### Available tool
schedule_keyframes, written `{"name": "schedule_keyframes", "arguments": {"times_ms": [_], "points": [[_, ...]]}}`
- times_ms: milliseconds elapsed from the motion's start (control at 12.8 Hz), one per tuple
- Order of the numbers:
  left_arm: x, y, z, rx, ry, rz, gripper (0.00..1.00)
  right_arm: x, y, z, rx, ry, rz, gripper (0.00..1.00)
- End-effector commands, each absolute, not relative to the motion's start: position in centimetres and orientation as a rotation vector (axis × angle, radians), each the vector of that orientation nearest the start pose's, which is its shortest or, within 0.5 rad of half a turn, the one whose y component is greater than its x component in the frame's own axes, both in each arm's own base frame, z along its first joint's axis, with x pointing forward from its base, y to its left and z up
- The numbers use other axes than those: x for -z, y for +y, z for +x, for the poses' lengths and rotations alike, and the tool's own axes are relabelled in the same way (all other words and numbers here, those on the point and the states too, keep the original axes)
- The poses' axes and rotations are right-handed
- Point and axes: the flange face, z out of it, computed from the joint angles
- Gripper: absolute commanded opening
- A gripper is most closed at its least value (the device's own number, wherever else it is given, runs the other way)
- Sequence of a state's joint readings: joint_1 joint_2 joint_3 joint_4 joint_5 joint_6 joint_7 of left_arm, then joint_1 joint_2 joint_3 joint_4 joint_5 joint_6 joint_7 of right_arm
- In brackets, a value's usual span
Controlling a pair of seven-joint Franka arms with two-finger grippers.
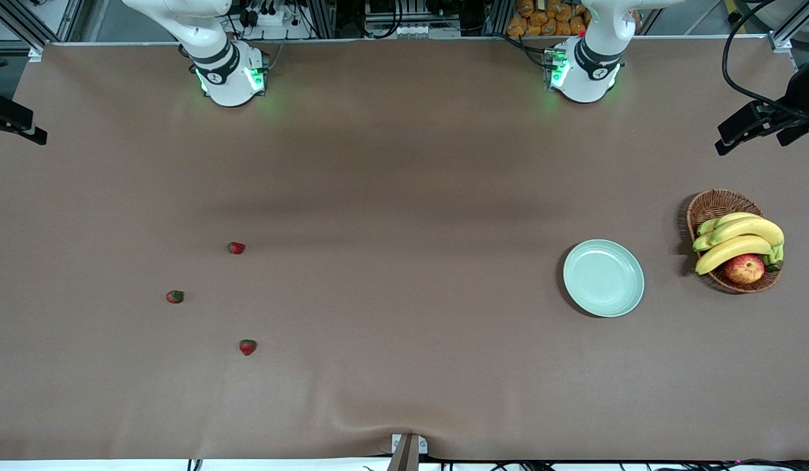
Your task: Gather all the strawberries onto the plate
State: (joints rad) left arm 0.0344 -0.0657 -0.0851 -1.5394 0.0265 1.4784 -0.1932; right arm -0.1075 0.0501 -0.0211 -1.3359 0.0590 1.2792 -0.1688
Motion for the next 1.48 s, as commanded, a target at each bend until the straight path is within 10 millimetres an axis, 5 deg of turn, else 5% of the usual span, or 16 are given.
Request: {"name": "schedule_keyframes", "arguments": {"times_ms": [0, 390, 624, 936, 1092, 1404], "points": [[-67.2, -3.2, 52.4, 0.006, -0.169, -3.13, 1.0, -68.4, -6.0, 52.8, -0.139, -0.049, -3.065, 1.0], [-67.0, -3.4, 52.6, 0.005, -0.135, -3.15, 1.0, -67.6, -5.1, 54.0, -0.111, -0.004, -3.086, 1.0], [-65.9, -3.0, 53.6, 0.009, -0.144, -3.139, 1.0, -62.5, -1.8, 57.9, -0.194, -0.06, -3.085, 1.0], [-65.0, -3.1, 54.4, 0.014, -0.142, -3.141, 1.0, -51.6, 3.7, 65.2, -0.181, -0.177, -3.082, 1.0], [-64.5, -3.2, 54.5, 0.007, -0.137, -3.141, 1.0, -44.4, 6.8, 68.2, -0.18, -0.215, -3.083, 1.0], [-64.2, -3.3, 54.3, -0.005, -0.137, -3.141, 1.0, -32.2, 12.6, 71.6, -0.08, 0.001, -3.119, 1.0]]}}
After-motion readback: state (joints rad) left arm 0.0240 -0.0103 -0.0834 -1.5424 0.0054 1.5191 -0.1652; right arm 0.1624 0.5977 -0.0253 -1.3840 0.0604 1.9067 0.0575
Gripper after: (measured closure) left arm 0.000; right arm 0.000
